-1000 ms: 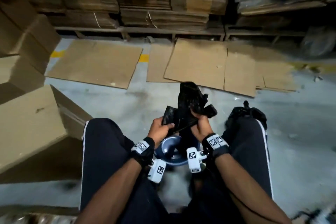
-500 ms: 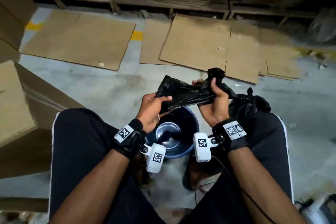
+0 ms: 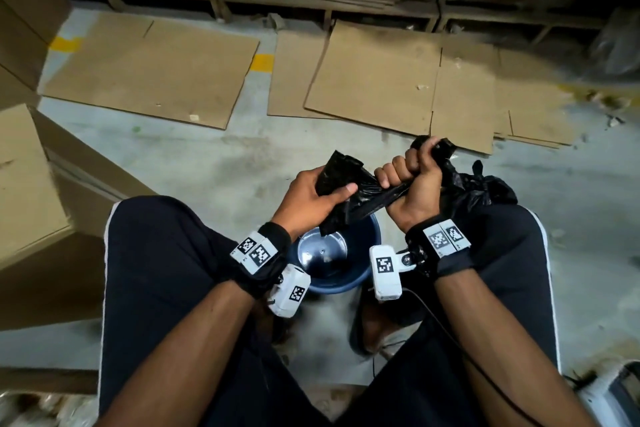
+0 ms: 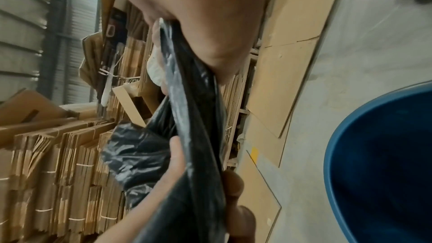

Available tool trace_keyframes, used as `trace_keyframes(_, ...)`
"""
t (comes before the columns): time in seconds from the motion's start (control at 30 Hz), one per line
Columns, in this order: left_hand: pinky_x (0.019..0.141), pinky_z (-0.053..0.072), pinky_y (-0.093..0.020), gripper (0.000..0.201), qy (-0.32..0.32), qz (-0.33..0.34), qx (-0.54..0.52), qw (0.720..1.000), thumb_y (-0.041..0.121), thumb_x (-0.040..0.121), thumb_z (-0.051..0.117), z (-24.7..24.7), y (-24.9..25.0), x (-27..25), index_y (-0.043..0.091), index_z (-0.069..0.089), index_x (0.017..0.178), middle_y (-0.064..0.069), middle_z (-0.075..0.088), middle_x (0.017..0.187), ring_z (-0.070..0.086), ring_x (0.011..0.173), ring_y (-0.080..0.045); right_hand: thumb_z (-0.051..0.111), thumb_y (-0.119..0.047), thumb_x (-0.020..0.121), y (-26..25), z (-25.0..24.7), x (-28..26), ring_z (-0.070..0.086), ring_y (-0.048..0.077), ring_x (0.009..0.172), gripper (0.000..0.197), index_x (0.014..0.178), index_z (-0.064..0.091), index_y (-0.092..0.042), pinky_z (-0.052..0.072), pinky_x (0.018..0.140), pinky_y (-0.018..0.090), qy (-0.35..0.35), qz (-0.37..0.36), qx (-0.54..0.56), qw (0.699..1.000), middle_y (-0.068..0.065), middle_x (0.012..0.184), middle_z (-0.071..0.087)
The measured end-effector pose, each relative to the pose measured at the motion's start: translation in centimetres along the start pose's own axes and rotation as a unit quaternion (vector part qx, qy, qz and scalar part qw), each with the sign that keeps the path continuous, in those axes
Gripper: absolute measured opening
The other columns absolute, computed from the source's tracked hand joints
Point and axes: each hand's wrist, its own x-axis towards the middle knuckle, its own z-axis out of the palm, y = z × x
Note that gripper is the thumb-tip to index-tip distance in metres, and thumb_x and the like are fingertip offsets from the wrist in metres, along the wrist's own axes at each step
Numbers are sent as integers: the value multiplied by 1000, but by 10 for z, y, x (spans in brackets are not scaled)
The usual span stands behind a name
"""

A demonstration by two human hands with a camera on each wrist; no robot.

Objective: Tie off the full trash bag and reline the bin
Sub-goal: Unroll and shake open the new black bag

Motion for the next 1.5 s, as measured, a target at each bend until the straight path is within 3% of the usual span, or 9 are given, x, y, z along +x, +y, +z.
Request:
trace_keyframes(0.2,94,57,-49,19,62,-13,-11,998,33,92,70,3,1,1,17,75,101,0,79,96,75,95,-21,36,-62,100,2,2,1,38,17,53,58,61,35,-18,43,63,31,5,-40,-12,999,0,57,32)
trace_keyframes(0.37,94,58,-47,18,139,-27,-97,985,31,95,69,2,3,0,15,74,101,-1,79,97,75,95,-20,62,-52,90,6,6,-10,65,31,111,56,119,63,-4,49,104,44,-40,34,-168,984,19,119,67)
trace_keyframes(0.53,90,60,-40,19,148,-31,-179,972,23,95,70,8,9,-3,9,75,105,-8,79,100,75,97,-24,64,-22,96,31,12,-27,71,27,108,39,130,61,-1,58,84,36,-57,102,-235,965,17,123,70)
trace_keyframes(0.67,76,60,-27,22,107,-60,-222,967,14,93,71,9,13,-8,3,74,112,-12,78,104,75,97,-23,72,-14,91,41,8,-20,68,37,112,45,131,58,2,58,89,41,12,60,-207,977,23,124,68)
trace_keyframes(0.87,72,62,-33,30,122,-85,-294,944,7,89,75,5,21,-10,-4,68,116,-20,76,104,76,88,-27,69,-7,92,34,9,-16,71,35,107,41,130,58,3,61,81,39,51,56,-147,986,22,120,70)
trace_keyframes(1.03,84,61,-38,44,209,-51,-13,976,36,84,78,4,4,-2,23,53,117,1,74,95,74,83,-13,81,-12,82,35,-3,-5,72,31,107,46,123,63,-1,56,94,46,92,-4,-234,968,17,117,73)
trace_keyframes(1.2,78,61,-37,69,146,-61,45,986,76,68,70,0,11,-6,29,59,116,5,72,95,72,87,-10,83,-24,77,37,-12,3,74,18,96,49,118,63,-9,60,89,39,104,-49,-378,919,6,107,76)
trace_keyframes(1.37,79,62,-48,33,110,-98,-29,989,27,70,72,-4,8,-3,13,67,100,-12,72,80,71,75,-22,84,-27,76,40,-17,8,74,21,96,50,119,64,-8,60,89,41,115,-39,-397,910,8,106,76)
trace_keyframes(1.5,56,49,-23,27,125,-94,-97,983,-10,83,46,-2,15,-6,8,60,98,-6,55,73,53,56,-7,83,-31,79,36,-13,9,72,28,105,51,121,65,-7,57,94,46,115,4,-267,957,10,112,75)
